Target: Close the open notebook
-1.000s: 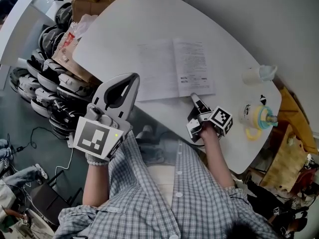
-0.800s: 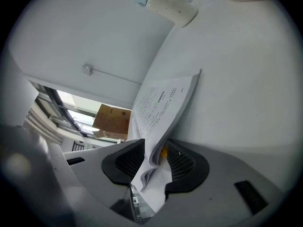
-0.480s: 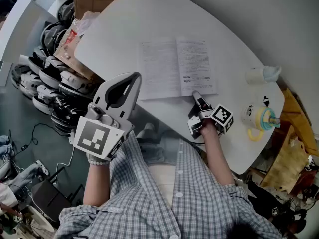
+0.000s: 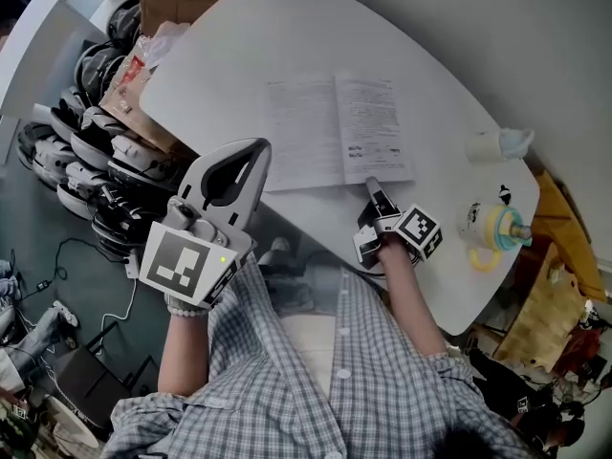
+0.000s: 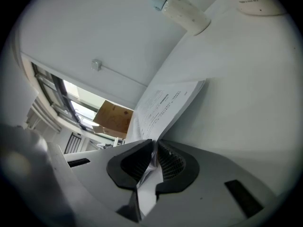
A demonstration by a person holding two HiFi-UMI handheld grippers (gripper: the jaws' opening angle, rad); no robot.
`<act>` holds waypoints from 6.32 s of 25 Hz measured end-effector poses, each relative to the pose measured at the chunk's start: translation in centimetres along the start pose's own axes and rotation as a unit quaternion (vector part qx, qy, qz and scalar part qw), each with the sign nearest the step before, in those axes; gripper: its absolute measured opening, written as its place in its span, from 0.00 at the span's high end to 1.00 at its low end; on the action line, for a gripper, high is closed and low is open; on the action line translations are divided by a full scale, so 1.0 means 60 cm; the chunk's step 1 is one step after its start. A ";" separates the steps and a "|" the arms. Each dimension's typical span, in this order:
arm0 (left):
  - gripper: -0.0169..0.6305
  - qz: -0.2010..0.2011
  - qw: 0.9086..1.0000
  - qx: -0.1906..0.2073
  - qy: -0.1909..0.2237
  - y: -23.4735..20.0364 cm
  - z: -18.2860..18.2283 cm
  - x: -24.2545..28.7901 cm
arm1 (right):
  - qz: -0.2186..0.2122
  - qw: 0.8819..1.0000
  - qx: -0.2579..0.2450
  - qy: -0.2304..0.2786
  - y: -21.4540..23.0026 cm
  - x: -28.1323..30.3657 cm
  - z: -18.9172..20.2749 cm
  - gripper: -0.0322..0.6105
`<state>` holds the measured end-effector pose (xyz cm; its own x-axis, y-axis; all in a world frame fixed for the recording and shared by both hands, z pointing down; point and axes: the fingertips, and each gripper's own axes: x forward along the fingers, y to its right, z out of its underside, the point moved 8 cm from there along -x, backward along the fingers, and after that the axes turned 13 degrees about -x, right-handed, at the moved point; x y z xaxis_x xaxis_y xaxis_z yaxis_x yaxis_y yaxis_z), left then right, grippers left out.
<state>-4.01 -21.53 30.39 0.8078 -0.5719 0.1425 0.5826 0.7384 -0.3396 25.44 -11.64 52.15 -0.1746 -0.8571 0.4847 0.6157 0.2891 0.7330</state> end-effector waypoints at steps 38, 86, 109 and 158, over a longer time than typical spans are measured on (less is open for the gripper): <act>0.96 -0.034 0.999 0.006 0.018 -0.007 -0.001 -0.073 | 0.103 0.833 -0.543 -0.024 -0.130 -0.004 0.035 0.89; 0.96 -0.075 0.997 -0.002 0.022 -0.023 0.000 -0.115 | 0.028 0.739 -0.649 -0.176 -0.173 0.074 0.135 0.90; 0.96 -0.056 0.998 0.011 0.027 -0.002 -0.003 -0.110 | 0.005 0.810 -0.580 -0.087 -0.186 0.020 0.100 0.90; 0.96 -0.036 0.997 0.035 0.053 0.006 -0.032 -0.126 | -0.047 0.851 -0.519 0.070 -0.350 -0.111 -0.027 0.91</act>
<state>-10.07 -17.64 27.39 0.7521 -0.6560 0.0633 0.6462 0.7152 -0.2663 14.93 -12.70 32.73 -0.2115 -0.9193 0.3319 0.9637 -0.2528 -0.0859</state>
